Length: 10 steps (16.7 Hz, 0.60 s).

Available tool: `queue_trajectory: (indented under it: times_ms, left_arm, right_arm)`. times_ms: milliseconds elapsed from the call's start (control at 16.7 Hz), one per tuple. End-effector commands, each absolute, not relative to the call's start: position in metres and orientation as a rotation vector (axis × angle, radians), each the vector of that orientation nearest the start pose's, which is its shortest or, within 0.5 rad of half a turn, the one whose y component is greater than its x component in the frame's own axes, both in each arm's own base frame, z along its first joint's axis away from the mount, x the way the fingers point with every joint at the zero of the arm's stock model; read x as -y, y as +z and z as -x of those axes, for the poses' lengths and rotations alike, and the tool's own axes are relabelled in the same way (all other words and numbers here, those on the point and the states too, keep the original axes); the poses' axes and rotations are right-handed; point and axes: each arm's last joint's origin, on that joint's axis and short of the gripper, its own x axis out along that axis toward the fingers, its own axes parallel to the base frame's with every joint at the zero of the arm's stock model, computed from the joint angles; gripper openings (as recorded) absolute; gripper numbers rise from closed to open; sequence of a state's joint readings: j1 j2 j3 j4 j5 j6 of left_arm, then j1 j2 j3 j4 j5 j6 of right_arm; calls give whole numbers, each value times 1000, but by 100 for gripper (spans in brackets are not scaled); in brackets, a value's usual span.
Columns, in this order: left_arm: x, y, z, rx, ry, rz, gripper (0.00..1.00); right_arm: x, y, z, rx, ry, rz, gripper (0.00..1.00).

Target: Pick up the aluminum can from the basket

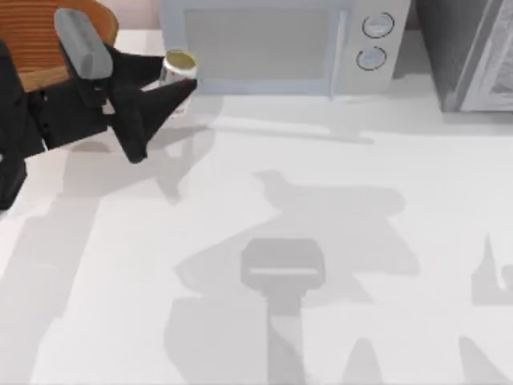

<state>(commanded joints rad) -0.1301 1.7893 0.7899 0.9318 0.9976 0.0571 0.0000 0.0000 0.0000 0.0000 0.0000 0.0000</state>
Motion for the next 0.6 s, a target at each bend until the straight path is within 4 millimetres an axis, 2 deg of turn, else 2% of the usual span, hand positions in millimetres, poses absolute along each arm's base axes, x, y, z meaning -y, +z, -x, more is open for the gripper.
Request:
queue_trajectory:
  times_ms: [300, 600]
  left_arm:
    - [88, 110, -386, -10, -1348, -5, 0]
    - [98, 47, -400, -3, -1517, -1, 0]
  right_arm:
    - [1, 160, -106, 0, 0, 0, 100]
    - [1, 160, -106, 0, 0, 0, 100]
